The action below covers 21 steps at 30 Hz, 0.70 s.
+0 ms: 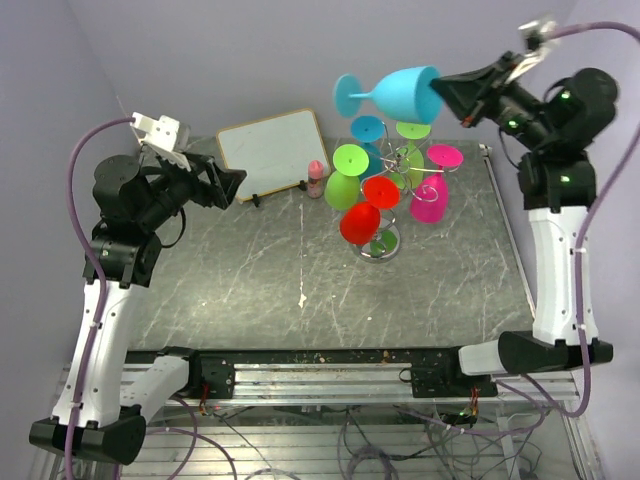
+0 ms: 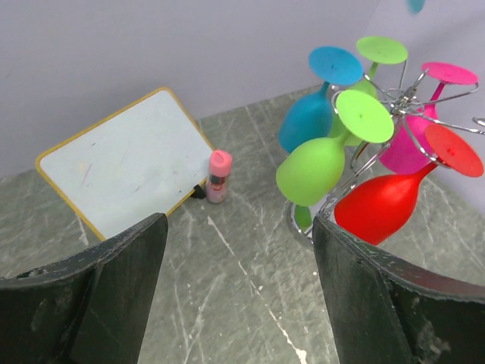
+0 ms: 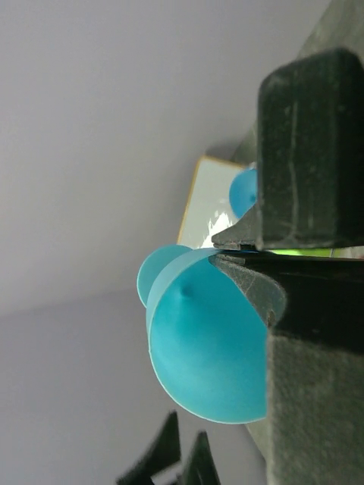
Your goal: Place the wine glass upside down on the wine glass rack
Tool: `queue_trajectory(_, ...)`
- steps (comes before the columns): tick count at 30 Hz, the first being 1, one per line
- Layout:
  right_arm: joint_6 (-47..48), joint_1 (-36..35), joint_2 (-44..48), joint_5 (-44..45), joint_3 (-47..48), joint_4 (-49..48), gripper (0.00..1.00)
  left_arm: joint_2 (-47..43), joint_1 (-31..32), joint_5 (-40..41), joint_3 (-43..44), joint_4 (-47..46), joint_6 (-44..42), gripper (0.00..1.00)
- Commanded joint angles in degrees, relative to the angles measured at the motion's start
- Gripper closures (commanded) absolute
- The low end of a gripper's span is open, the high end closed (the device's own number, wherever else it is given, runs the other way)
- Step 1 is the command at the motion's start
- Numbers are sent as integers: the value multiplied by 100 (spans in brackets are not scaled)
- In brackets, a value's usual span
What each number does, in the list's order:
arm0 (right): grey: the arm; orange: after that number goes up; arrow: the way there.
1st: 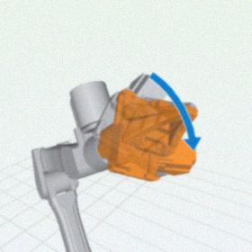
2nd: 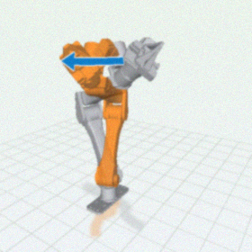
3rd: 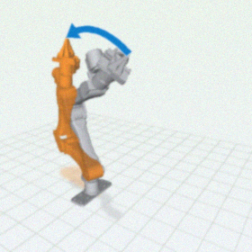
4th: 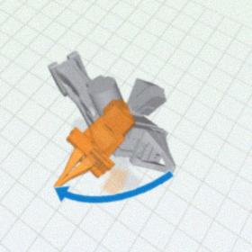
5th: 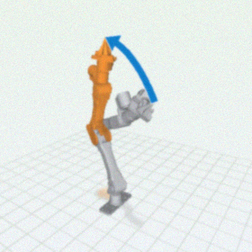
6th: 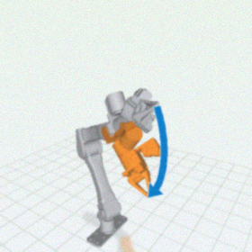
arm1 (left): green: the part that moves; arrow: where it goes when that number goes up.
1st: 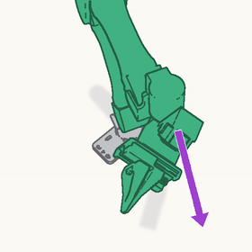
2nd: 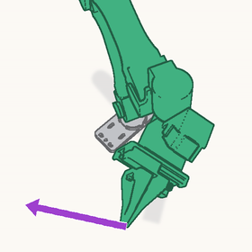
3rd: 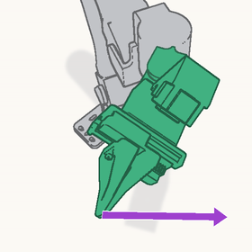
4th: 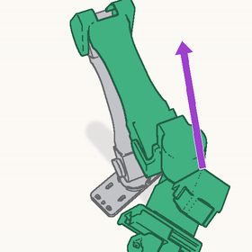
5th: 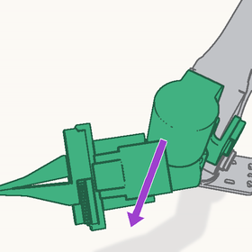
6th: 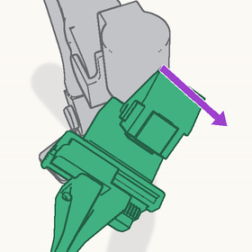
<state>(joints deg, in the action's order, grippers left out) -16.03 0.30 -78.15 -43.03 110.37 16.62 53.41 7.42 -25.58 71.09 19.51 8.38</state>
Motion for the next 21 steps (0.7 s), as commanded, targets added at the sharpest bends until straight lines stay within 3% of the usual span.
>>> queue_trajectory(1, 358, -900, -241, 226, 59, -15, 100, 187, -42, -348, 368, -366, 347, 13)
queue_trajectory(8, 1123, -2125, -592, 557, 162, 363, 100, 484, -39, -675, 670, -451, 863, 13)
queue_trajectory(21, 1411, -2763, -781, 464, 31, 359, 100, 736, 15, -1115, 160, -1291, 2206, 19)
